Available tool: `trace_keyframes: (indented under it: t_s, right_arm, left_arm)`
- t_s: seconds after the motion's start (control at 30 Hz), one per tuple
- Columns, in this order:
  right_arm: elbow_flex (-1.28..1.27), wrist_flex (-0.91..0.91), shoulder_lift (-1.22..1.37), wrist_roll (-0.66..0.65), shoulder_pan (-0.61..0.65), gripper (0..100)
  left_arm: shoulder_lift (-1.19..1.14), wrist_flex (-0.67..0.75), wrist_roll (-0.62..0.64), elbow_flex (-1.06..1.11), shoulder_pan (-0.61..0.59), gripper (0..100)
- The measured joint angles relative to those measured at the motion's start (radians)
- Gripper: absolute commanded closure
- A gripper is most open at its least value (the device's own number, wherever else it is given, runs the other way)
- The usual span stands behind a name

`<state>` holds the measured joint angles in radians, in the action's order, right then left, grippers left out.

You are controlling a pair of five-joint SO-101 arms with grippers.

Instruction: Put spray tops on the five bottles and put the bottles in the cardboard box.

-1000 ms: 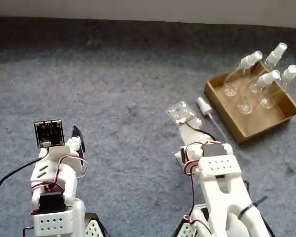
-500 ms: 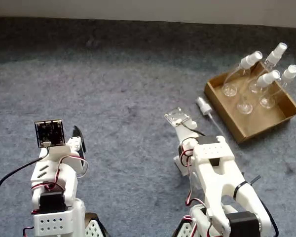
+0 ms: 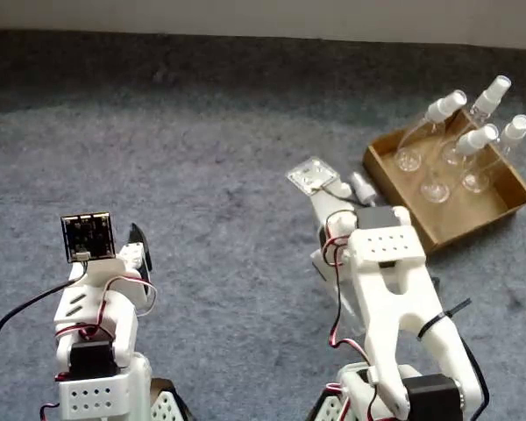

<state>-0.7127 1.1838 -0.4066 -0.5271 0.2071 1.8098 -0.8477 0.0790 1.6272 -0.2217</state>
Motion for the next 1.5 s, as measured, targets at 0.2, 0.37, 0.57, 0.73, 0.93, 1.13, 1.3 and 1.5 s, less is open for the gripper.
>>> trace_keyframes:
  t_s: [0.2,0.37,0.57,0.73,0.93,1.13,1.3,1.5]
  right_arm:
    - [0.038,0.021,0.025,0.000,0.048,69.9]
    - [0.084,0.063,0.192,0.074,0.064,69.8]
    - [0.132,0.080,0.334,0.080,0.098,69.8]
    - [0.133,0.057,0.393,0.081,0.097,69.8]
    - [0.133,0.057,0.448,0.081,0.097,70.2]
    - [0.150,0.055,0.488,0.087,0.100,70.3]
    - [0.158,0.055,0.488,0.150,0.100,70.3]
    - [0.160,0.120,0.489,0.170,0.100,70.1]
  left_arm:
    - [0.000,0.000,0.000,0.000,0.000,93]
    - [0.000,0.000,0.000,0.000,0.000,93]
    - [0.000,0.000,0.000,0.000,0.000,93]
    - [0.000,0.000,0.000,0.000,0.000,93]
    - [0.000,0.000,0.000,0.000,0.000,93]
    - [0.000,0.000,0.000,0.000,0.000,93]
    - [0.000,0.000,0.000,0.000,0.000,93]
    - [0.000,0.000,0.000,0.000,0.000,93]
